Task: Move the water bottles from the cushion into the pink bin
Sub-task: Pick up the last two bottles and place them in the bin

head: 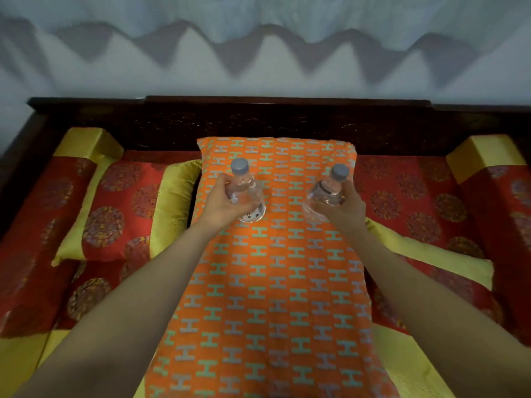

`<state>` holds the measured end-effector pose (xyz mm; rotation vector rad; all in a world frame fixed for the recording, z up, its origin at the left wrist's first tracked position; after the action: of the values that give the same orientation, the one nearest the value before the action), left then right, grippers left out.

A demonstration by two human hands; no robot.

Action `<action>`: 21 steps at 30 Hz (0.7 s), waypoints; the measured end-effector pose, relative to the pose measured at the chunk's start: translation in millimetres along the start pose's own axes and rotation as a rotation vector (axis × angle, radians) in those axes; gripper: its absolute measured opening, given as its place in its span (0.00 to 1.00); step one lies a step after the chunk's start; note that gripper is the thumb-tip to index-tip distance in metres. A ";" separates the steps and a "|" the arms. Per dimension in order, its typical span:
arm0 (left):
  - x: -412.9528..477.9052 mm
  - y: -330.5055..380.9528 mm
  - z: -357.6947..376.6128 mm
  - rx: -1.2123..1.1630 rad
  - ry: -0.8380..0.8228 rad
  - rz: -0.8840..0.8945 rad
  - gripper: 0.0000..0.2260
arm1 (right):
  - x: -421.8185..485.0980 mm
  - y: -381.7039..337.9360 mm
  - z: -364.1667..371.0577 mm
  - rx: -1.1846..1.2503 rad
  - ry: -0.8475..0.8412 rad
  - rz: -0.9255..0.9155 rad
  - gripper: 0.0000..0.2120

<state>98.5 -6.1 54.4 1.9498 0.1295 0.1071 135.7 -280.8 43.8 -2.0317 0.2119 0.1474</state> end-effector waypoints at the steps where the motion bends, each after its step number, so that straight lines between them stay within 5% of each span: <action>1: -17.7 6.8 0.7 -0.004 0.006 0.018 0.27 | -14.9 3.1 -6.4 -0.010 -0.004 -0.019 0.23; 4: -40.4 11.5 0.5 0.013 -0.007 0.047 0.27 | -39.4 5.8 -16.6 -0.018 0.011 -0.001 0.32; 11: -101.7 54.1 30.7 0.022 -0.047 0.150 0.24 | -124.8 7.7 -86.8 -0.029 0.147 -0.192 0.24; 21: -178.1 131.4 154.5 -0.002 -0.282 0.302 0.24 | -246.7 84.1 -257.4 0.068 0.451 0.027 0.24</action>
<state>-51.5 -221.8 116.3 1.9499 -0.3519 0.0296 -120.0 -526.6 135.3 -1.9713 0.5184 -0.3015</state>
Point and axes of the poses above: each hand's wrist, its own x-axis towards the middle knuckle, its own z-axis out of the palm, y = z × x, the point moved 2 cm from there along x, towards the middle knuckle, and after that the axes turned 10 degrees about z, right-handed, at the moved point
